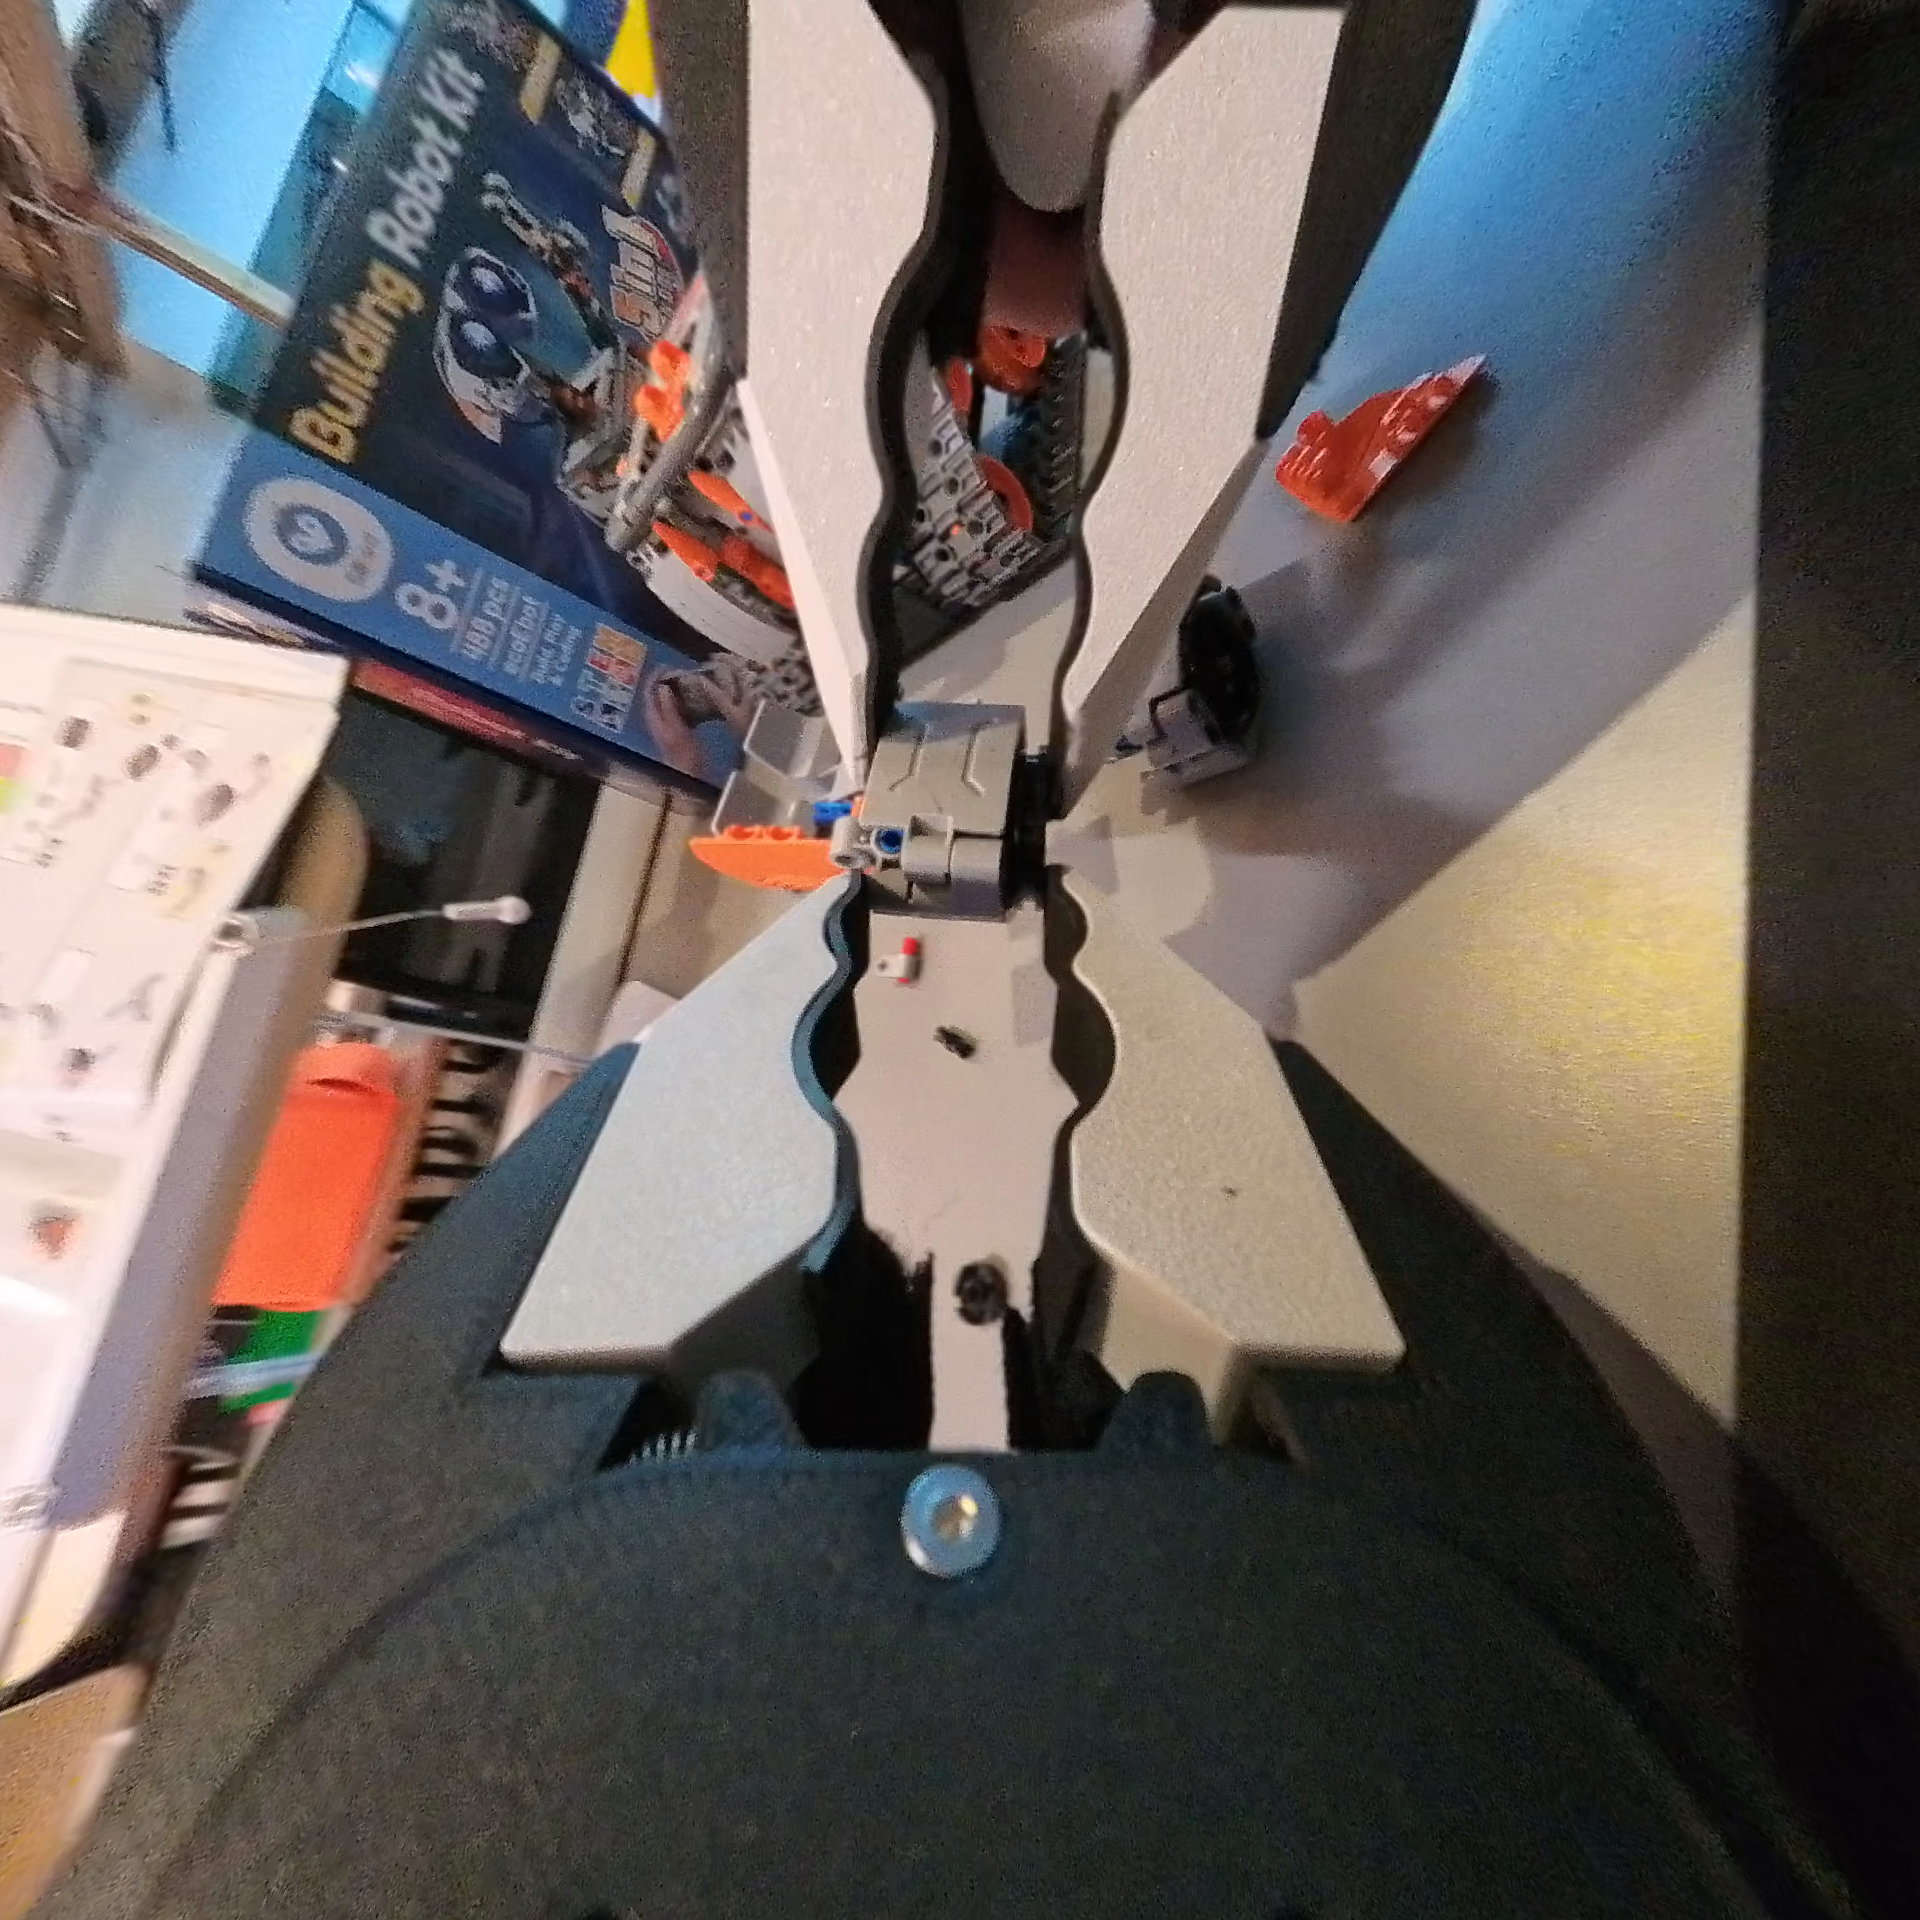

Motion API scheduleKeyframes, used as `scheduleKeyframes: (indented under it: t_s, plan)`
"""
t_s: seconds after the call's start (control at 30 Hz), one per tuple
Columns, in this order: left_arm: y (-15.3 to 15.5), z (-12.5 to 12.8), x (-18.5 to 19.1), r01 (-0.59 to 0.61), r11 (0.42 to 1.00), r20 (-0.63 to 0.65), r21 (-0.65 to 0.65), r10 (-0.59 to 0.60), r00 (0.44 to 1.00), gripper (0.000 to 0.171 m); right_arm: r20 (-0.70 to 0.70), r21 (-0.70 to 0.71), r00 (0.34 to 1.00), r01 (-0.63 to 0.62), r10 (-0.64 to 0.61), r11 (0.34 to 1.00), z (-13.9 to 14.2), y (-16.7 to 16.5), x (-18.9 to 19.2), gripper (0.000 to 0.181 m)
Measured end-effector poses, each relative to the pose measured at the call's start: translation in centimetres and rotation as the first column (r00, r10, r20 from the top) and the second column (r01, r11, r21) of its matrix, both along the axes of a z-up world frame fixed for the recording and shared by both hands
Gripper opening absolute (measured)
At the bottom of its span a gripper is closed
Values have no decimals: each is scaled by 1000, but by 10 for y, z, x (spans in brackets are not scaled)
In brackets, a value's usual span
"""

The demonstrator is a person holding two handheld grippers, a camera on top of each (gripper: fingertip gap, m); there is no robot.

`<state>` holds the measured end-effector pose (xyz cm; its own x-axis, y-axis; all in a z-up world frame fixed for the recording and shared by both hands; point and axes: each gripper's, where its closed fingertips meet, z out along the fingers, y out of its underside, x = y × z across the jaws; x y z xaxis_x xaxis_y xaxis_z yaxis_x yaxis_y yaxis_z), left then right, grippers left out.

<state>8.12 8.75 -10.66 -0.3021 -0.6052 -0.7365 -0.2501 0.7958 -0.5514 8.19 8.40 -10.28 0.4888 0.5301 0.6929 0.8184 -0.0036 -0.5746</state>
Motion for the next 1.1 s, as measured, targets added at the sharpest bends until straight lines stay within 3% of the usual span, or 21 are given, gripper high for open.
scheduleKeyframes:
  t_s: [0.1, 0.3, 0.37, 0.5, 0.67, 0.83, 0.93, 1.03, 1.1]
  plan:
    - [8, -14, -1, -22, 994, -83, -104, 14, 996, 31, -108, -88, 994, -8, -1, 996, -5, -1, 3, 29]
    - [25, -44, -7, -110, 949, -255, -296, 33, 966, 31, -173, -179, 985, -7, -25, 984, -7, -10, 22, 31]
    - [29, -54, -9, -138, 934, -306, -328, 34, 951, 31, -203, -271, 979, -37, -19, 962, -16, -18, 25, 32]
    - [32, -57, -10, -163, 924, -340, -347, 39, 940, 31, -201, -387, 979, -61, -19, 920, -32, -30, 33, 41]
    - [38, -63, -14, -205, 914, -386, -351, 58, 921, 52, -268, -441, 963, -99, -26, 892, -29, -38, 34, 50]
    - [38, -63, -16, -201, 916, -396, -348, 51, 917, 62, -235, -518, 970, -72, -61, 853, -47, -41, 39, 57]
    - [36, -58, -16, -184, 926, -375, -330, 51, 926, 63, -190, -556, 979, -42, -77, 830, -60, -42, 43, 50]
    - [31, -49, -14, -145, 941, -331, -304, 39, 943, 62, -177, -559, 981, -33, -81, 829, -63, -41, 44, 28]
    - [27, -41, -11, -124, 953, -298, -278, 37, 954, 61, -180, -535, 981, -40, -67, 844, -59, -40, 42, 27]
